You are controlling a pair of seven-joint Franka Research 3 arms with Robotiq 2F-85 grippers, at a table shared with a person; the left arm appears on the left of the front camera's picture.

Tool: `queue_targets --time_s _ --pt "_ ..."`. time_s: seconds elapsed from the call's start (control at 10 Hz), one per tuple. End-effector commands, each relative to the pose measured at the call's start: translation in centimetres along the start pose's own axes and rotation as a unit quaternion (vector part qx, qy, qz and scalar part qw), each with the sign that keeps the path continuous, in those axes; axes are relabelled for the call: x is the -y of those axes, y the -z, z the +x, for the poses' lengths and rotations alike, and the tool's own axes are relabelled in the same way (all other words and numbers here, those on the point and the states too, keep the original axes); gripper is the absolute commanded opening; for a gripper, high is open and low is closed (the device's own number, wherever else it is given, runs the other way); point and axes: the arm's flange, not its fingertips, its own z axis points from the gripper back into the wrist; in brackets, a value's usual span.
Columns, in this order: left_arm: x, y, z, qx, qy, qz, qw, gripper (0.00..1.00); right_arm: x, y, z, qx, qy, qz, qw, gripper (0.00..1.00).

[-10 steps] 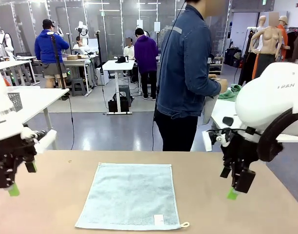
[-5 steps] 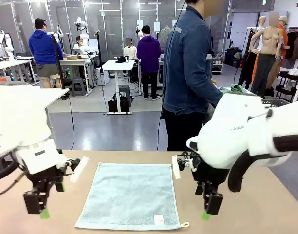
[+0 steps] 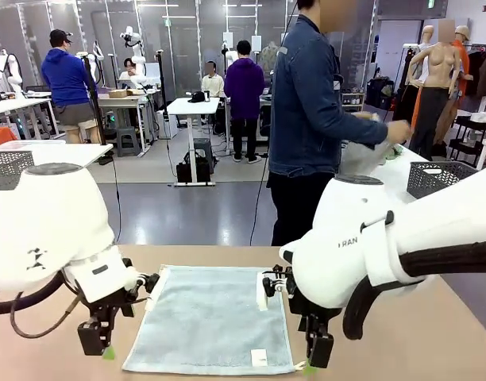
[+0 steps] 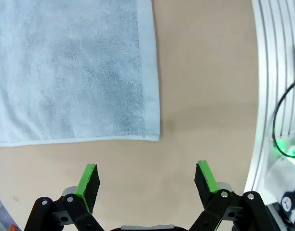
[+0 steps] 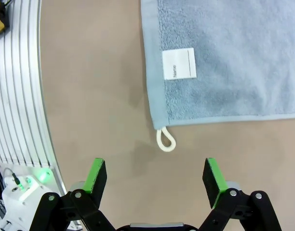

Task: Fold the towels and place them in the basket.
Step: When a person lays out a Towel with hook on the table, fold it in half twice.

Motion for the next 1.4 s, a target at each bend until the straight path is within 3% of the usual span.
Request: queue_targets --time_s 0.0,0.4,0.5,1.3 --pt "4.1 4.1 -2.8 -0.004 0.013 0.026 1.0 1.0 -1.2 1.8 0.6 -0.018 0.003 -0.026 1.0 1.0" --pt "4.2 5.1 -3.0 -0.007 -0.008 0.036 0.999 1.0 -1.0 3.4 1.4 -0.032 0.008 -0.022 0.999 1.0" --pt "-1.3 3.4 -0.3 -0.001 -0.001 0.009 1.0 1.0 -0.7 2.9 1.3 -0.015 0.003 -0.01 1.0 1.0" --pt "-0.2 5.5 0.1 -0.013 -0.03 0.018 0.999 1.0 -0.5 4.8 2.2 -0.041 -0.01 -0.028 0.999 1.0"
